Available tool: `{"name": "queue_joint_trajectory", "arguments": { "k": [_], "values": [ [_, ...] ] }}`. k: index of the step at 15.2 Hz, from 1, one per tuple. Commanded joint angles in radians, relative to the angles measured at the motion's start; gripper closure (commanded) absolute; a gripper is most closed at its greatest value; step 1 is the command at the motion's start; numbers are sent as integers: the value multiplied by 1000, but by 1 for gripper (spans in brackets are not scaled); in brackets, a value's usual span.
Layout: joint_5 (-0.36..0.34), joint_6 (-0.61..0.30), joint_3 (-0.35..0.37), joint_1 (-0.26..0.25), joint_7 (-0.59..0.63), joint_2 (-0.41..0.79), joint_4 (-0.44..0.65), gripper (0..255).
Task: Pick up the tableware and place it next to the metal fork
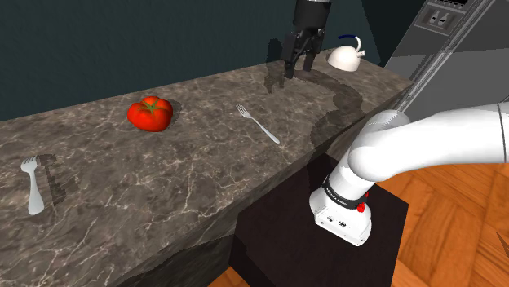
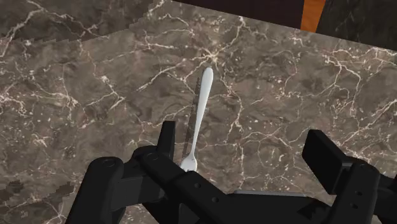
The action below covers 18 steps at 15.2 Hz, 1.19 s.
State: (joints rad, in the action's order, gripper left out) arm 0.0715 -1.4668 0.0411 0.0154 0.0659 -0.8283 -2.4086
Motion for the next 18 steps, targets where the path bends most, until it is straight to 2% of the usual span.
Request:
{"name": "queue_joint_trajectory", "arguments": {
  "k": [1, 9, 18],
  "values": [
    [0, 0, 0, 0, 0, 0, 0, 0],
    [-1, -356, 19, 25, 29, 114, -167, 0],
    [-13, -776, 38, 61, 69, 386, -231, 0]
  ]
}}
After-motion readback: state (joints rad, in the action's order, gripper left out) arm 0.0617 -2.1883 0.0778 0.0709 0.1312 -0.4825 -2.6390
